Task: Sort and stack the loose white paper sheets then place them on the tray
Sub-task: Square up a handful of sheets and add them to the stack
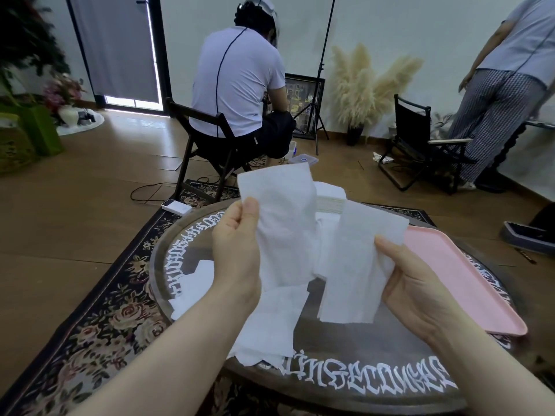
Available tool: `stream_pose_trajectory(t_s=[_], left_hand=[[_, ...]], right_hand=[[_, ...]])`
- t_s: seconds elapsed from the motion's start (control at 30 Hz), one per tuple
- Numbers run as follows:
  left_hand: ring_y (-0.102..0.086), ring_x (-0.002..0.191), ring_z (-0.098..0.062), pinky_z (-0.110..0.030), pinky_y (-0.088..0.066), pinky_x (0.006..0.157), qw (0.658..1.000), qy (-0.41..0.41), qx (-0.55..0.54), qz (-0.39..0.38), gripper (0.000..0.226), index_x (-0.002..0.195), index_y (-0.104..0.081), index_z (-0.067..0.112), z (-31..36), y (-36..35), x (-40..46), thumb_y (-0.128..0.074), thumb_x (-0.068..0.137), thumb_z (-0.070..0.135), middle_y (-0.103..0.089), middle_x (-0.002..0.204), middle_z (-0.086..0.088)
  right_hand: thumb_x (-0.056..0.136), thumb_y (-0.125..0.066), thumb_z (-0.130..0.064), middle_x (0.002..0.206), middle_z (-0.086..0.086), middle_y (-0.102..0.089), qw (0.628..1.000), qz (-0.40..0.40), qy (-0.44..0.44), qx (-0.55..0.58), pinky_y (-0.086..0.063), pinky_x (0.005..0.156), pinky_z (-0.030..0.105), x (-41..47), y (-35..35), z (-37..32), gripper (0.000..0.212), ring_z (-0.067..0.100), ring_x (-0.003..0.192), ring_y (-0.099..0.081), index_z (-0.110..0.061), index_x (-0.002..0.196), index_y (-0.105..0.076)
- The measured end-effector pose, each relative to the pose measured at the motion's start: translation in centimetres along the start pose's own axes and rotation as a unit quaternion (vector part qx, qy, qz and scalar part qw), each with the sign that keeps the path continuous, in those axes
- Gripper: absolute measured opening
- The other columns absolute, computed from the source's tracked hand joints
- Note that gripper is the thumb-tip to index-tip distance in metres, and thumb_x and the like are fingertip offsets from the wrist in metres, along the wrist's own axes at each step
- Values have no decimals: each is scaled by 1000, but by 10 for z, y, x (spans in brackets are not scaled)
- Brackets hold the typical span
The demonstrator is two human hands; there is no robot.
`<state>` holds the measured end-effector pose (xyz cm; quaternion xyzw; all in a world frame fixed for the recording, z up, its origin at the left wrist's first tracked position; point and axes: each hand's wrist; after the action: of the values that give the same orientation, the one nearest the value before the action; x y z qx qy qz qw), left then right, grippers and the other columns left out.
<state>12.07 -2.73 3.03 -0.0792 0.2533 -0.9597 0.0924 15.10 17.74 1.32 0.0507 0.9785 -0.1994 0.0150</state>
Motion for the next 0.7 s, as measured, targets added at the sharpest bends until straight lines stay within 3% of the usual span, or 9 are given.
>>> stream_pose_trajectory(t_s=[0.13,0.33,0.43,0.5,0.6,0.63,0.7], left_hand=[[-59,68,-3,-18,-48,66,999,-23,10,34,21,86,-62,16,6,3,9,-50,103,22,-66,74,9],[-71,71,-12,-28,-59,62,986,123,-104,-40,11,101,-62,13,5,-1,8,-52,99,9,-74,88,0],[-72,73,-16,-31,-61,62,983,149,-92,-60,11,102,-64,12,4,-2,5,-57,95,6,-75,94,-4],[-70,71,-15,-29,-59,61,987,145,-21,-61,7,96,-67,12,-1,-4,0,-61,94,8,-76,88,-3],[-64,56,-5,-15,-47,48,988,132,52,-56,7,84,-66,12,-9,-6,-8,-65,91,10,-72,74,4],[-63,55,-4,-15,-47,50,985,152,54,-60,8,83,-66,13,-9,-6,-10,-66,90,11,-71,72,5],[-67,68,-9,-24,-53,67,969,225,15,-96,3,91,-66,13,-8,-4,-11,-67,89,15,-72,82,3]], right_hand=[[84,-61,-26,119,8,-71,1000,-20,7,-18,-55,87,45,1,2,-2,38,24,104,-69,-18,120,-67],[81,-61,-22,108,11,-74,996,-54,-31,-64,-60,68,31,-3,-3,2,43,20,88,-72,-9,122,-64],[82,-60,-21,118,15,-70,996,-64,-37,-51,-60,83,40,-5,-3,4,42,26,100,-70,-9,122,-65],[86,-56,-19,125,16,-67,995,-82,-35,-40,-53,94,45,-7,-3,3,40,30,111,-65,-10,124,-66],[86,-60,-18,126,15,-67,993,-107,-35,-24,-54,91,43,-8,-3,0,35,29,111,-66,-15,119,-71],[83,-64,-19,125,15,-67,993,-108,-35,-22,-54,89,42,-9,-3,0,35,28,109,-66,-16,116,-73],[81,-63,-17,124,16,-67,993,-107,-35,-19,-54,89,42,-8,-2,0,34,28,107,-67,-15,113,-74]])
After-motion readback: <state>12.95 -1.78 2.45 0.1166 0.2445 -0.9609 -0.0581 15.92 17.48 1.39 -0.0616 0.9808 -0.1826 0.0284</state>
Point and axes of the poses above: each hand's wrist, its own x-axis towards the middle knuckle, its own y-axis out of the back of the hand, z = x × y
